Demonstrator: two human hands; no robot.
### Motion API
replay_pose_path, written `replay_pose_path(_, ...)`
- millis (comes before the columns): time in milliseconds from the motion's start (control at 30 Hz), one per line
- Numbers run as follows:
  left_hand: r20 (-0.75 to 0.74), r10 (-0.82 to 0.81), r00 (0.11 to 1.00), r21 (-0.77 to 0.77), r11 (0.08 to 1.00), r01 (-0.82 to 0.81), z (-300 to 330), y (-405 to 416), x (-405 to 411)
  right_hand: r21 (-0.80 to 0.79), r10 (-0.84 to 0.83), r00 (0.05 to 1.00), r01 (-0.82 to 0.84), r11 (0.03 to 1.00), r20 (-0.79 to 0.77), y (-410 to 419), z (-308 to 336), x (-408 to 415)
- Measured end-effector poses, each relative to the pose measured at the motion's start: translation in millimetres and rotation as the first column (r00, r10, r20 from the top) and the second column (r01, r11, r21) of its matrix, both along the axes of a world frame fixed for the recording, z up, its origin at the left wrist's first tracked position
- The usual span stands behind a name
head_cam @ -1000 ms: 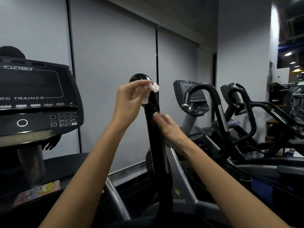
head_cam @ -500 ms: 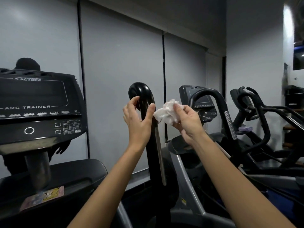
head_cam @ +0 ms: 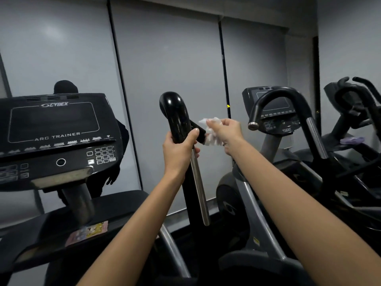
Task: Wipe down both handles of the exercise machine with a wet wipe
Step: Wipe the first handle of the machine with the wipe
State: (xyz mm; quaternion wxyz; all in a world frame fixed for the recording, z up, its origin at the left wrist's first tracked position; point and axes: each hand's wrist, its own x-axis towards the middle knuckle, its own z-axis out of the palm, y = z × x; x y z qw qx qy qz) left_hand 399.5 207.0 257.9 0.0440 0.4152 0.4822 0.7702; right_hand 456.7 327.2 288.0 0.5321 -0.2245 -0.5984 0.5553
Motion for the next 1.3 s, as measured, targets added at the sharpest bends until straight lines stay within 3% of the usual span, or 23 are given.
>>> replay_pose_path(300, -0.041, 0.017, 0.999, 0.052, 0.999, -0.014, 0.0, 5.0, -4.2, 0.164, 0.109, 0.983, -0.084, 0.983, -0.148, -14.0, 52.2, -50.3)
replay_pose_path(433, -0.062, 0.0, 0.998, 0.068, 0.998, 0.004, -0.1, 5.3, -5.4, 0.115, 0.24, 0.959, -0.224, 0.968, -0.153, -22.5, 65.8, -66.0)
replay_pose_path(633, -0.07, 0.013, 0.997, 0.06, 0.998, -0.009, -1.4, 3.5, -2.5, 0.339, 0.22, 0.968, -0.168, 0.926, -0.121, -30.2, 71.6, -26.8)
replay_pose_path(700, -0.069, 0.016, 0.998, 0.063, 0.998, -0.012, -0.9, 3.4, -2.1, 0.385, 0.29, 0.952, -0.233, 0.893, -0.096, -29.9, 59.8, -8.3)
replay_pose_path(767, -0.064, 0.005, 0.998, 0.071, 0.997, 0.0, -0.2, 3.4, -1.5, 0.334, 0.388, 0.917, -0.338, 0.88, -0.096, -20.3, 51.2, 2.4)
replay_pose_path(900, -0.069, -0.009, 0.998, 0.068, 0.998, 0.014, -0.8, 3.3, -2.3, 0.181, 0.25, 0.947, -0.214, 0.96, -0.202, -1.4, 54.1, -18.5)
replay_pose_path(1033, -0.072, -0.013, 0.997, 0.08, 0.997, 0.019, -0.5, 3.6, -2.9, 0.159, 0.336, 0.929, -0.312, 0.937, -0.155, -19.9, 54.6, -46.6)
replay_pose_path(1300, -0.089, -0.007, 0.996, 0.092, 0.996, 0.015, -0.9, 3.7, -2.2, 0.385, 0.186, 0.957, -0.089, 0.918, -0.223, -30.1, 34.1, -28.5)
